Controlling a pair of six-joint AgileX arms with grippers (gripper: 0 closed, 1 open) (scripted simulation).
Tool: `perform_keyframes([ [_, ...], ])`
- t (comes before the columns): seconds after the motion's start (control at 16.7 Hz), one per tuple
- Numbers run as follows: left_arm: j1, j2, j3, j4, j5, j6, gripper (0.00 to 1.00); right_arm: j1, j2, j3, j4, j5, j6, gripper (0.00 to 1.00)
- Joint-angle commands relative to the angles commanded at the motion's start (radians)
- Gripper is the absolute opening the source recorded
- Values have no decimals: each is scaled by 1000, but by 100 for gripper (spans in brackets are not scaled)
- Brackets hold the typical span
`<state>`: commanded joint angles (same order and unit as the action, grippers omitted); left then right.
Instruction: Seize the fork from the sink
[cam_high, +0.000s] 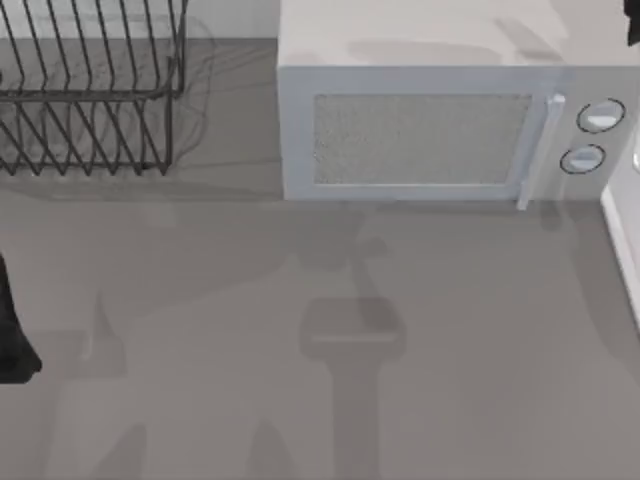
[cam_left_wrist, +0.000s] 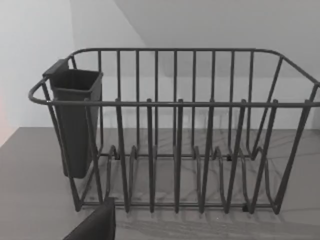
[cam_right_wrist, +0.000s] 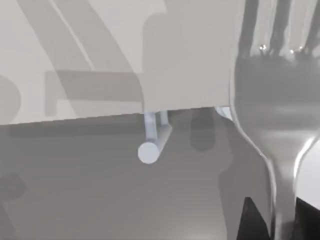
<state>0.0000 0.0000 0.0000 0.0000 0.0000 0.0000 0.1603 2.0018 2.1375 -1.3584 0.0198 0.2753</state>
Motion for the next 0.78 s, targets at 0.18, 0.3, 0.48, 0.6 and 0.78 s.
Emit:
perform_keyframes([
  [0.18,0,0,0,0,0,0,100,195,-99,-137,-8,-3,167,0],
  [0.3,0,0,0,0,0,0,100,322,-144,-235,-14,-6,271,0],
  [0.48,0,0,0,0,0,0,100,486,-179,-372,-20,-13,406,0],
  [0.6,0,0,0,0,0,0,100,566,-185,-446,-22,-16,473,0],
  [0.78,0,0,0,0,0,0,100,627,-184,-505,-23,-19,526,0],
])
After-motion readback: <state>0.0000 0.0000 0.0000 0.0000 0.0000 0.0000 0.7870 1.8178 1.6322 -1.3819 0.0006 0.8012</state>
